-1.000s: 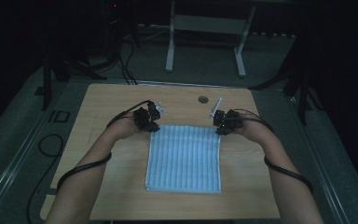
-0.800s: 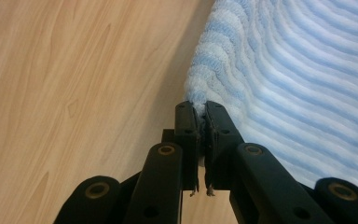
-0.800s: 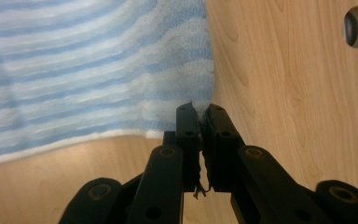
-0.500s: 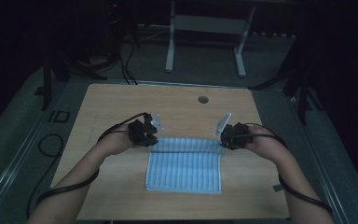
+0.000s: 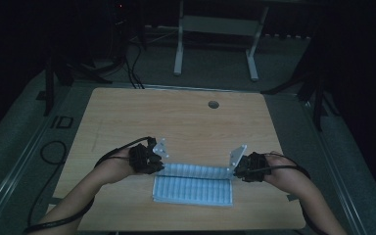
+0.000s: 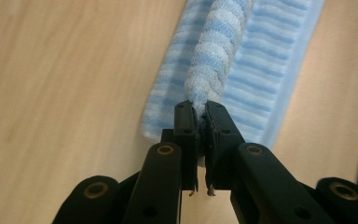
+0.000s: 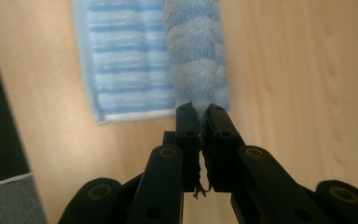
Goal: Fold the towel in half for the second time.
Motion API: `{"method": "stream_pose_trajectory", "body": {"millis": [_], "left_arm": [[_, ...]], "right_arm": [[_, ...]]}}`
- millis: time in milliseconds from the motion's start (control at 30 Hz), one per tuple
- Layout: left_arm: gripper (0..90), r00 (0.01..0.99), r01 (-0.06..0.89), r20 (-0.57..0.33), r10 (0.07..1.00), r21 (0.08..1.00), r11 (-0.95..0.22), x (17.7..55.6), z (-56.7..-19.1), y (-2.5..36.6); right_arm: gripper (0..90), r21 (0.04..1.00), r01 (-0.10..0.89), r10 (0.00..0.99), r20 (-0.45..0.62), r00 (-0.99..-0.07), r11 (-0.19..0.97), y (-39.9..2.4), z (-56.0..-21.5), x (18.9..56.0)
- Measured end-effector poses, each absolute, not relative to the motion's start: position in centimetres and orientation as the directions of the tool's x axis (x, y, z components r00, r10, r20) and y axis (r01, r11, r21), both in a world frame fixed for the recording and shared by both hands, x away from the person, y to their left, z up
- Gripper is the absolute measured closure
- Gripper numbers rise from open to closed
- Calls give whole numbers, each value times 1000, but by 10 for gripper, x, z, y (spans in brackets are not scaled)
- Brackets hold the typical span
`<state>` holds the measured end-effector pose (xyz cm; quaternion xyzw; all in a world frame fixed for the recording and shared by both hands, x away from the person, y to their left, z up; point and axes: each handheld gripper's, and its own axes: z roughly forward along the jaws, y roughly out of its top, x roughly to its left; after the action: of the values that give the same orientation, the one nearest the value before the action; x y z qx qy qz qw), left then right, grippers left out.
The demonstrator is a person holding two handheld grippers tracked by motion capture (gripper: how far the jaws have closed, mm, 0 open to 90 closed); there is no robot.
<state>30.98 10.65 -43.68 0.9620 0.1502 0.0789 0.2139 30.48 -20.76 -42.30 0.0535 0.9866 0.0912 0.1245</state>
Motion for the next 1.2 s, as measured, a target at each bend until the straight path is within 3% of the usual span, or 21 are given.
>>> {"method": "stream_pose_trajectory", "body": {"millis": [533, 700, 767, 933, 1067, 1100, 1200], "left_arm": [[831, 966, 233, 20, 258, 368, -900, 274, -484, 112], [676, 979, 201, -25, 203, 302, -932, 267, -496, 115], [608, 975, 213, -15, 220, 320, -923, 269, -492, 117], [607, 968, 229, 11, 251, 374, -898, 276, -477, 121], [607, 968, 226, 7, 250, 399, -888, 280, -473, 119], [607, 967, 233, -1, 255, 411, -882, 282, -472, 118], [590, 963, 246, -1, 271, 420, -874, 290, -474, 114]], "right_arm": [[843, 182, 50, 66, -87, -994, 982, -197, -475, 256], [796, 189, 30, 37, -33, -999, 981, -193, -484, 250], [781, 211, 31, 39, -36, -999, 977, -194, -481, 250], [694, 298, 60, 72, -30, -997, 953, -199, -465, 258], [733, 324, 62, 86, -61, -994, 944, -200, -458, 264], [794, 322, 63, 89, -65, -994, 945, -199, -459, 265], [815, 265, 68, 87, -62, -994, 962, -191, -474, 266]]}}
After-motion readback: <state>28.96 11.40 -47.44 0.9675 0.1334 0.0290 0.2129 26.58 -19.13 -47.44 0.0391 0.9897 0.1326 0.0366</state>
